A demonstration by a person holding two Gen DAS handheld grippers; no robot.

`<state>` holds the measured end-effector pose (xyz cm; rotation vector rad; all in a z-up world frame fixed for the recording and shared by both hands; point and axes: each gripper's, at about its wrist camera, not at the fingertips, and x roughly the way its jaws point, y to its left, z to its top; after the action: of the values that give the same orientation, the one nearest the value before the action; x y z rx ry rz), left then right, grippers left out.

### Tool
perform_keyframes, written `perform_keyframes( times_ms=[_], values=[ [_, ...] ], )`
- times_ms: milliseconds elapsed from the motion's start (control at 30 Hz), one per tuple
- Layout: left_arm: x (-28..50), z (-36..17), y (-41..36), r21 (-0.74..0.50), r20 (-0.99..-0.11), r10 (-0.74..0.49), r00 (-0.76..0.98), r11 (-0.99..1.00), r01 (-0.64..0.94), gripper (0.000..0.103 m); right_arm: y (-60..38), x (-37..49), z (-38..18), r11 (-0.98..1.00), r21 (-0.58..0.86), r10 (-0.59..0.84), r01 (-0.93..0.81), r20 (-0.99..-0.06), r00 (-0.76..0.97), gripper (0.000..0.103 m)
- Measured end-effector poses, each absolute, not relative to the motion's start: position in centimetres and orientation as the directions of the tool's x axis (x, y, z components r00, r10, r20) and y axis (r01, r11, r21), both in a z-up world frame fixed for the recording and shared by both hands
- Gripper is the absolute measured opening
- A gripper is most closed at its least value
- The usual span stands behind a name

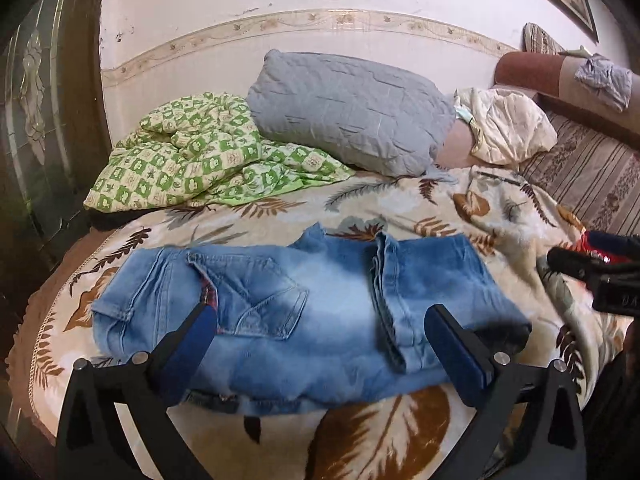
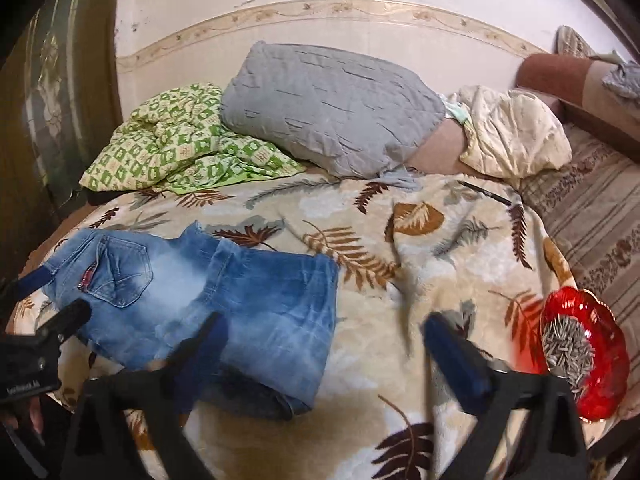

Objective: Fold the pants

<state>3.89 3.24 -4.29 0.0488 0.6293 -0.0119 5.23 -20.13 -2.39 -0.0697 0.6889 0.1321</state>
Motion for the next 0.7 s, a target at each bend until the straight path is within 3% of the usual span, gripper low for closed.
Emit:
perform_keyframes(
  times_ms=[700],
  values=[
    [3.94, -4.67, 3.16, 0.007, -0.623, -0.024, 0.782, 0.999, 0.035, 0.103, -20.03, 4.92, -2.39, 0.991, -0.028, 0.083, -0.13, -0.635, 0.768, 0.103]
  ],
)
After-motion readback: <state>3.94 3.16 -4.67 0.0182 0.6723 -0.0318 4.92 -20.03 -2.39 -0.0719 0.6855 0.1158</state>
